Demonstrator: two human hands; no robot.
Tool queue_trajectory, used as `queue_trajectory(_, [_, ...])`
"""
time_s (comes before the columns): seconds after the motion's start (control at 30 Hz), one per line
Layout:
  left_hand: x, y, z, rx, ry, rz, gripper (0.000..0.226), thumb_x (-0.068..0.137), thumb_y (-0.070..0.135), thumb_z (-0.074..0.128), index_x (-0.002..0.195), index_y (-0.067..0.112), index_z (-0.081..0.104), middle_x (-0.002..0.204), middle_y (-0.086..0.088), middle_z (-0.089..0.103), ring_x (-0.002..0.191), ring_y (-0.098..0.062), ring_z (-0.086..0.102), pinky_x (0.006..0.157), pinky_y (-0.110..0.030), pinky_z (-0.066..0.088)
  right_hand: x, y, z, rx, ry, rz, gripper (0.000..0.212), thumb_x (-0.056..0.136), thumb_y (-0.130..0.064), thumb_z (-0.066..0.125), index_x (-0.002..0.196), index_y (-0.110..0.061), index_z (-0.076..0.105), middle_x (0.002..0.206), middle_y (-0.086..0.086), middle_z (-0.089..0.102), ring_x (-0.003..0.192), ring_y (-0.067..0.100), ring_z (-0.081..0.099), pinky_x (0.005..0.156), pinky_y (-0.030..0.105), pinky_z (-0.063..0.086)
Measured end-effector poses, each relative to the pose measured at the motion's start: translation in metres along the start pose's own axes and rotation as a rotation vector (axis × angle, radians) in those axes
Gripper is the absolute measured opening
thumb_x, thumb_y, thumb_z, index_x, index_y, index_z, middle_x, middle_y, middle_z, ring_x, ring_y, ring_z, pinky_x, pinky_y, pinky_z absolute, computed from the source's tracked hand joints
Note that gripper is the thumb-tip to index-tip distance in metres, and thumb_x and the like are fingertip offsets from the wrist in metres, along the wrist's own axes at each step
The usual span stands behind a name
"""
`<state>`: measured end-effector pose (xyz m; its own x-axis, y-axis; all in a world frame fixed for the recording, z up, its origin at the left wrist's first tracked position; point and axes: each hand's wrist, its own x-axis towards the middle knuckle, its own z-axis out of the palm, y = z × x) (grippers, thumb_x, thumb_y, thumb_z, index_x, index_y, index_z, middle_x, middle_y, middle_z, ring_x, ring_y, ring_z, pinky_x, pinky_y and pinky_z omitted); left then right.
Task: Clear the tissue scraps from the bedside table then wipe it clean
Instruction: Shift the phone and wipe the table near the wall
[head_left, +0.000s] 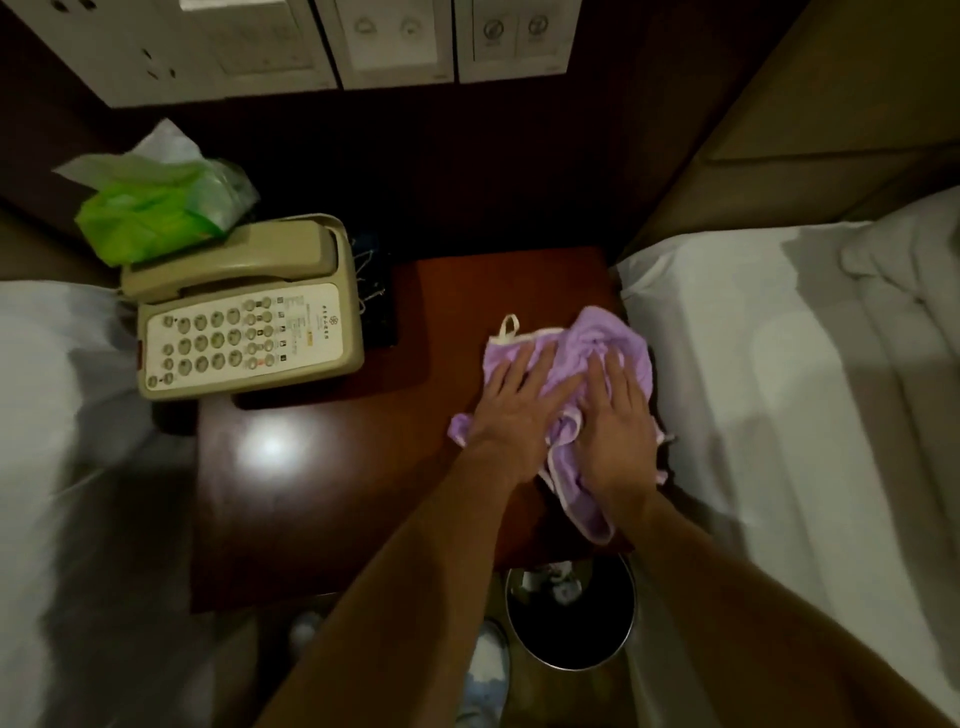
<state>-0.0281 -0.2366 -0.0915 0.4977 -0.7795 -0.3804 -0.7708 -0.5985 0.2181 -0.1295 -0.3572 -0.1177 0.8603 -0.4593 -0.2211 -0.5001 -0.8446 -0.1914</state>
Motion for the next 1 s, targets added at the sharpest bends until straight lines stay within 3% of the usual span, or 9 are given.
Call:
queue_trajectory(0.1, [-0.036,0.017,0.031,-0.016,-0.020,0.032,0.093,0.100,0.038,0.058,0.161,0.037,-0.012,0.169,-0.007,-0.023,0.153,-0.030,-0.026,0.121,-0.047,-0.022,-0.049,0.000,0.008,-0.006,0.008,0.003,0.072,0.098,-0.036,0.044,0.160,-0.011,0.021,0.168,0.011,0.015,0.156,0.029,0.013,0.127,0.045,0.013])
queue_trajectory(0.23, [-0.080,0.029,0.060,-0.046,-0.078,0.023,0.098,0.096,0.042,0.064,0.159,0.042,-0.012,0.171,-0.001,-0.014,0.150,-0.024,-0.027,0.111,-0.042,-0.030,-0.110,-0.011,0.024,0.073,-0.015,0.030,0.077,0.102,-0.063,0.004,0.161,-0.016,0.017,0.167,0.004,0.009,0.156,0.027,0.013,0.127,0.047,0.014])
queue_trajectory(0.33, [-0.118,0.029,0.061,-0.080,-0.075,0.021,0.099,0.099,0.038,0.061,0.154,0.043,-0.022,0.167,0.001,-0.024,0.145,-0.021,-0.035,0.108,-0.038,-0.033,-0.140,-0.022,0.038,0.062,-0.053,-0.008,0.076,0.104,-0.058,0.006,0.158,-0.009,0.027,0.166,0.010,0.017,0.155,0.030,0.018,0.127,0.043,0.007])
queue_trajectory(0.47, [-0.158,0.003,0.057,-0.122,-0.153,-0.001,0.104,0.099,0.030,0.063,0.147,0.040,-0.028,0.157,0.003,-0.040,0.136,-0.018,-0.043,0.105,-0.033,-0.034,-0.152,-0.052,0.044,0.073,-0.086,-0.085,0.080,0.101,-0.046,-0.008,0.155,-0.002,0.032,0.165,0.017,0.022,0.152,0.035,0.023,0.125,0.046,0.016])
queue_trajectory(0.57, [-0.176,-0.039,0.057,-0.128,-0.100,-0.020,0.105,0.097,0.044,0.064,0.155,0.040,-0.023,0.160,0.001,-0.037,0.148,-0.021,-0.035,0.120,-0.039,-0.023,-0.142,-0.091,0.048,0.062,-0.045,-0.195,0.060,0.108,-0.041,0.020,0.152,-0.003,0.037,0.160,0.020,0.034,0.150,0.033,0.026,0.123,0.045,0.017])
queue_trajectory(0.67, [-0.193,-0.096,0.044,-0.094,-0.103,-0.044,0.087,0.103,0.043,0.050,0.161,0.037,-0.014,0.164,-0.002,-0.030,0.152,-0.022,-0.028,0.127,-0.044,-0.011,-0.116,-0.144,0.053,0.006,-0.075,-0.245,0.067,0.100,-0.040,0.048,0.156,-0.008,0.031,0.164,0.013,0.021,0.153,0.033,0.020,0.125,0.048,0.020])
queue_trajectory(0.8, [-0.218,-0.173,0.033,-0.088,-0.021,-0.144,0.094,0.099,0.031,0.058,0.161,0.033,-0.012,0.170,-0.006,-0.019,0.156,-0.027,-0.019,0.128,-0.048,0.001,-0.080,-0.227,0.059,0.032,-0.208,-0.324,0.078,0.100,-0.056,0.031,0.163,-0.020,0.000,0.169,0.004,-0.011,0.156,0.024,-0.015,0.127,0.048,0.001])
queue_trajectory(0.93, [-0.252,-0.232,0.037,-0.101,0.010,-0.190,0.098,0.094,0.031,0.067,0.163,0.030,-0.003,0.171,-0.007,-0.011,0.157,-0.028,-0.014,0.129,-0.047,0.004,-0.069,-0.300,0.060,0.107,-0.212,-0.408,0.083,0.098,-0.048,0.054,0.160,-0.011,0.013,0.168,0.009,0.003,0.156,0.031,-0.003,0.126,0.050,0.009])
queue_trajectory(1.0, [-0.268,-0.246,0.047,-0.082,0.017,-0.196,0.097,0.094,0.034,0.069,0.161,0.030,-0.001,0.169,-0.007,-0.008,0.157,-0.028,-0.009,0.129,-0.047,0.008,-0.076,-0.319,0.062,0.080,-0.230,-0.425,0.088,0.098,-0.048,0.056,0.160,-0.012,0.005,0.167,0.009,-0.006,0.155,0.031,-0.009,0.126,0.047,0.000])
